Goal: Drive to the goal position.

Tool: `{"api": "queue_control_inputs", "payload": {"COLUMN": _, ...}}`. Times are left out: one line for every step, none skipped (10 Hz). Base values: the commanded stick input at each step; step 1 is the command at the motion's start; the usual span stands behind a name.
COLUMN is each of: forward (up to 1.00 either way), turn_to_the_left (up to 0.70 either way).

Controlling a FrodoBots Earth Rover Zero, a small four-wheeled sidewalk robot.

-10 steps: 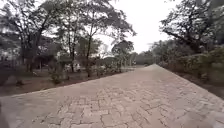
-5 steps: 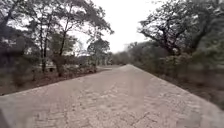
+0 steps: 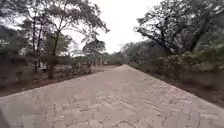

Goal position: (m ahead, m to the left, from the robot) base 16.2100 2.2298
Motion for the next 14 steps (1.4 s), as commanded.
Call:
{"api": "queue_control_inputs", "payload": {"forward": 0.7, "turn_to_the_left": 0.0}}
{"api": "queue_control_inputs", "payload": {"forward": 0.7, "turn_to_the_left": -0.34}}
{"api": "queue_control_inputs", "payload": {"forward": 0.7, "turn_to_the_left": -0.33}}
{"api": "queue_control_inputs", "payload": {"forward": 0.7, "turn_to_the_left": -0.25}}
{"api": "queue_control_inputs", "payload": {"forward": 0.7, "turn_to_the_left": -0.11}}
{"api": "queue_control_inputs", "payload": {"forward": 0.7, "turn_to_the_left": 0.0}}
{"api": "queue_control_inputs", "payload": {"forward": 0.7, "turn_to_the_left": 0.0}}
{"api": "queue_control_inputs", "payload": {"forward": 0.7, "turn_to_the_left": 0.0}}
{"api": "queue_control_inputs", "payload": {"forward": 0.7, "turn_to_the_left": 0.0}}
{"api": "queue_control_inputs", "payload": {"forward": 0.7, "turn_to_the_left": 0.0}}
{"api": "queue_control_inputs", "payload": {"forward": 0.7, "turn_to_the_left": 0.0}}
{"api": "queue_control_inputs", "payload": {"forward": 0.7, "turn_to_the_left": 0.0}}
{"api": "queue_control_inputs", "payload": {"forward": 0.7, "turn_to_the_left": 0.0}}
{"api": "queue_control_inputs", "payload": {"forward": 0.7, "turn_to_the_left": 0.0}}
